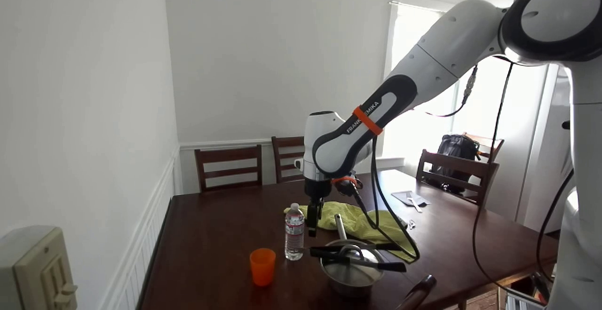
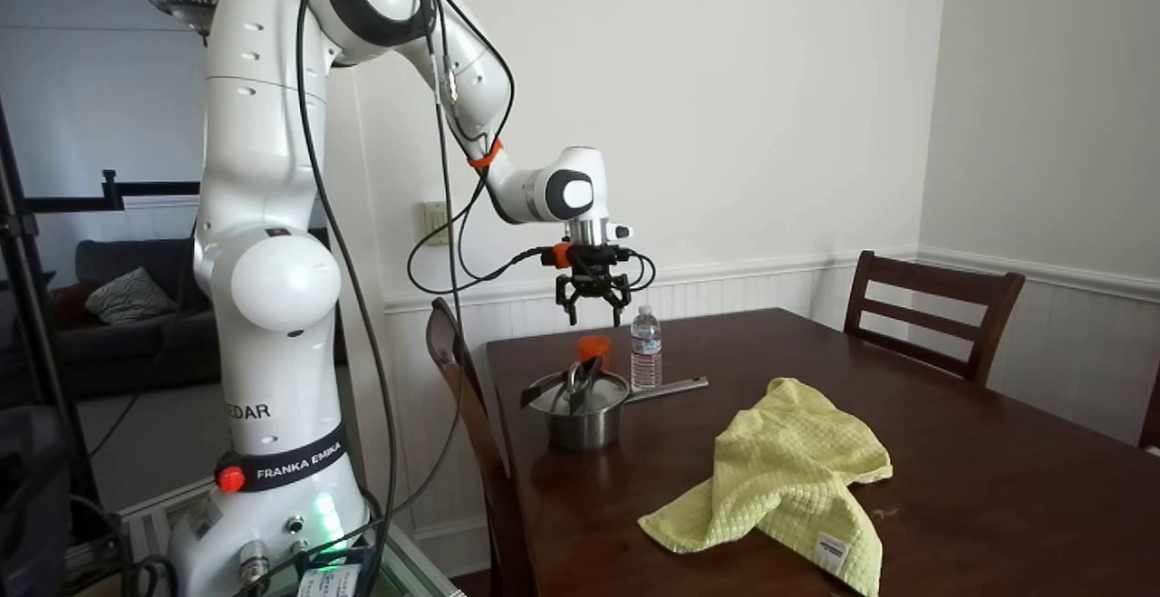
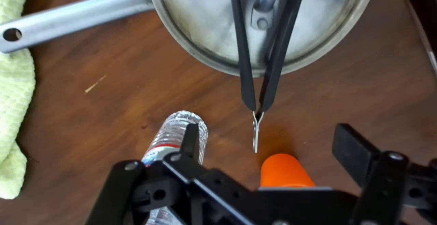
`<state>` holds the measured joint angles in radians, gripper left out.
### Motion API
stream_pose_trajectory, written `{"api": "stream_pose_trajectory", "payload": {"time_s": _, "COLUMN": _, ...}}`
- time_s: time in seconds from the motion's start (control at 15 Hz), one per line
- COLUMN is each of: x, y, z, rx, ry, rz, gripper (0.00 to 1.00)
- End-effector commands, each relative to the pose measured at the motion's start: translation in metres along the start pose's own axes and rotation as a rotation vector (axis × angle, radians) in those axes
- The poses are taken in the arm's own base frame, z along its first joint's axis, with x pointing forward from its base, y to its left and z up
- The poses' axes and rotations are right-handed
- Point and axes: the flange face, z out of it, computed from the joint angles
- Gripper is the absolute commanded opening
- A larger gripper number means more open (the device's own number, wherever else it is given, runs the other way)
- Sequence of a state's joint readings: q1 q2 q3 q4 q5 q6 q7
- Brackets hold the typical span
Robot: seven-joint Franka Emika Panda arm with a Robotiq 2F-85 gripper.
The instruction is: Move the tongs to the right
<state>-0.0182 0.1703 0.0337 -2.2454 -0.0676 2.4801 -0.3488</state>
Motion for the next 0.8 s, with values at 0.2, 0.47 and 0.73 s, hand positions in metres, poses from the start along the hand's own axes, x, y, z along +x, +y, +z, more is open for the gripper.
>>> {"api": "stream_pose_trajectory", "payload": {"time_s": 0.2, "x": -0.013, "y": -0.015, "z": 0.023, "rx": -0.046, "ry": 0.162, "rz": 0.052, "gripper": 1.0}}
{"api": "stream_pose_trajectory", "payload": {"time_s": 0.47, "x": -0.009, "y": -0.008, "z": 0.04, "rx": -0.02, "ry": 0.168, "rz": 0.052, "gripper": 0.95}}
{"api": "stream_pose_trajectory", "payload": {"time_s": 0.73, "x": -0.008, "y": -0.005, "z": 0.059, "rx": 0.021, "ry": 0.13, "rz": 0.031, "gripper": 0.83}}
